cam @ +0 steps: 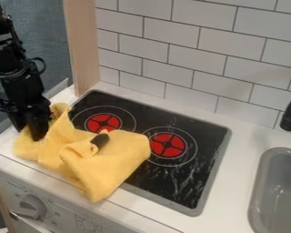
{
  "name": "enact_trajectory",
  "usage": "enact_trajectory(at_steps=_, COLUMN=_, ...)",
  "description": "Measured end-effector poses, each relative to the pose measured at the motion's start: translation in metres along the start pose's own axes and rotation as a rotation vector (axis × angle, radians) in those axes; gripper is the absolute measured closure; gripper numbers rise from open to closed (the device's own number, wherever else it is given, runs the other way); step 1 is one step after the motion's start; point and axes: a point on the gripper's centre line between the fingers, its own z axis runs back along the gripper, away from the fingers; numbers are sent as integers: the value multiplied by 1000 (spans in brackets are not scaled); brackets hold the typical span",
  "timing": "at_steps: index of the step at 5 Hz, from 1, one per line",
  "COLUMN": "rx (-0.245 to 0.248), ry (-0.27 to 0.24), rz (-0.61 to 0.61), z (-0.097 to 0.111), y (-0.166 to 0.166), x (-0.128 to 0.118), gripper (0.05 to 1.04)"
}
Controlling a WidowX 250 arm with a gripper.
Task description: Fold the cloth from the left to the right
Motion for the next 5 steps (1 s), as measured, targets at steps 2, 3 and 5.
enact_trajectory(at_steps=2, rx=-25, ry=-10, rz=-3, z=11, y=-4, x=-3, gripper=1031)
enact_trajectory(at_steps=3, rx=-57, ry=1, rz=-7, z=20, y=-7, x=-2, gripper=1034)
enact_trajectory(at_steps=5, rx=-66, ry=-62, rz=-61, z=61, y=-32, x=11, gripper=1034)
